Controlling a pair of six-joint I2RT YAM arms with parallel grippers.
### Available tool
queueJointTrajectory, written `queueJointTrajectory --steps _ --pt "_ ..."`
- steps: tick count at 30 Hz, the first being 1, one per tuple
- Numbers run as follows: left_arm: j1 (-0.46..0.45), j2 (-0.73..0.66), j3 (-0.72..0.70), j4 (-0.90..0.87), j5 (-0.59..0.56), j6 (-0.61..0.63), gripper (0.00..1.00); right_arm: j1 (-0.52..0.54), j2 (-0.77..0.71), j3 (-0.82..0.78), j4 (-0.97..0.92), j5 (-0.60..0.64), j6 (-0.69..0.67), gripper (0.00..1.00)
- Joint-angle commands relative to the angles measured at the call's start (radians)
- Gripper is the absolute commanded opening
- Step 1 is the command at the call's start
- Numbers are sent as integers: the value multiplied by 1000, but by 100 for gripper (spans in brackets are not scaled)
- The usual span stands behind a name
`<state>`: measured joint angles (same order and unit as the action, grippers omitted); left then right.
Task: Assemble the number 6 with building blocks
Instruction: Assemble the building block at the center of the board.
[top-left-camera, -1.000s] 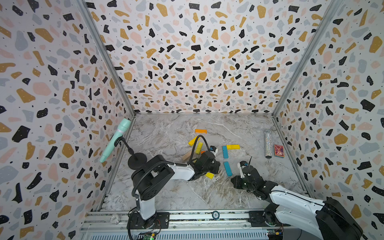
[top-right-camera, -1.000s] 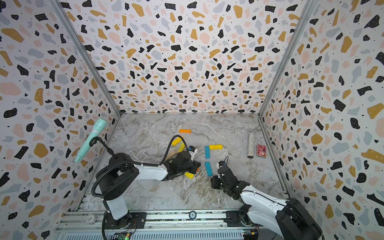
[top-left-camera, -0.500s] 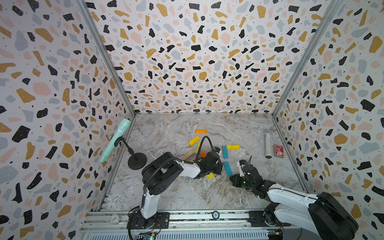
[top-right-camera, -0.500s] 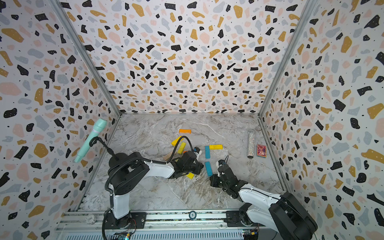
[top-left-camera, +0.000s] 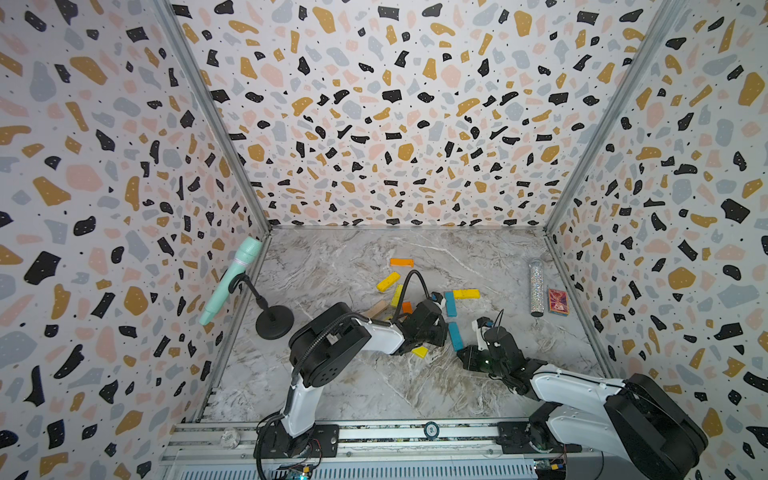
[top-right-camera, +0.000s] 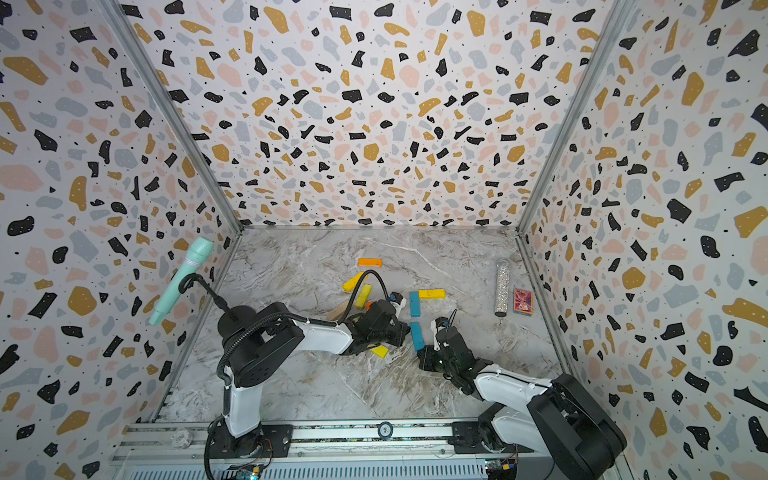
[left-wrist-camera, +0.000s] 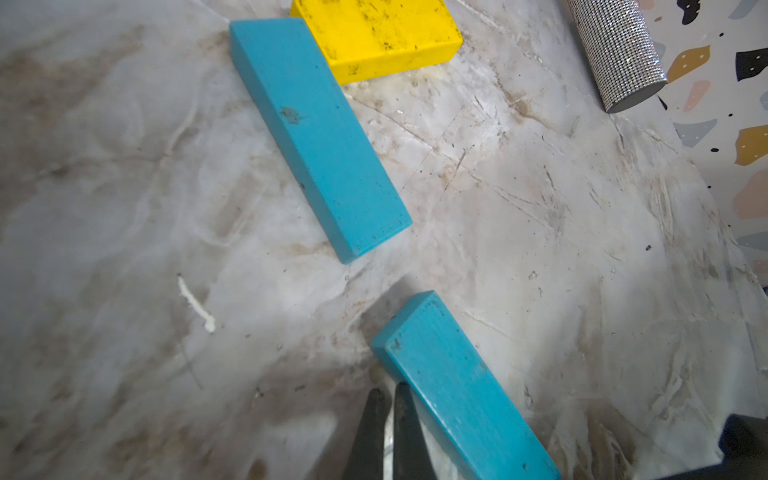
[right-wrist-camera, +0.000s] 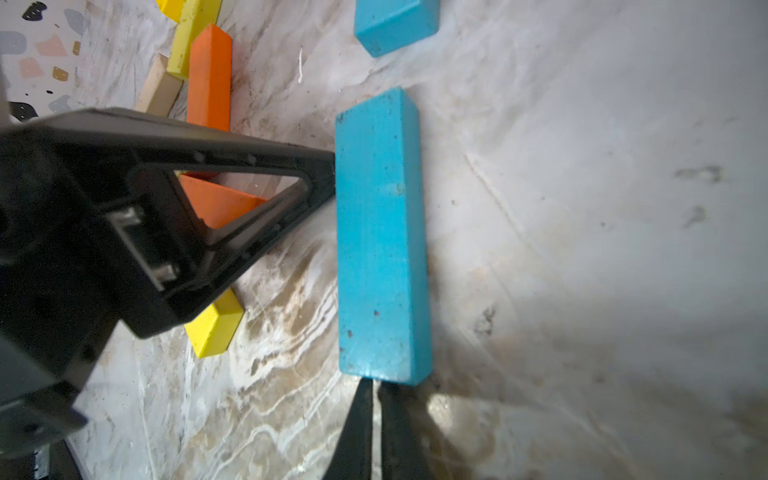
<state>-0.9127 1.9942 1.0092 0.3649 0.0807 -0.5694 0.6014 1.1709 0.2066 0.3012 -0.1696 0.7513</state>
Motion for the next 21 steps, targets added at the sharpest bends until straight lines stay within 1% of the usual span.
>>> queueJointTrajectory --steps 1,8,13,21 --pt "15 28 2 -15 -16 2 0 -3 22 -5 -54 2 -18 10" --pt "35 28 -15 5 -15 -1 0 -5 14 -8 -63 7 -18 10" --pt "37 28 -49 98 26 6 0 -12 7 -24 -39 -17 -17 10" --pt "38 35 -64 127 48 4 0 -12 -56 -38 -106 7 -20 10"
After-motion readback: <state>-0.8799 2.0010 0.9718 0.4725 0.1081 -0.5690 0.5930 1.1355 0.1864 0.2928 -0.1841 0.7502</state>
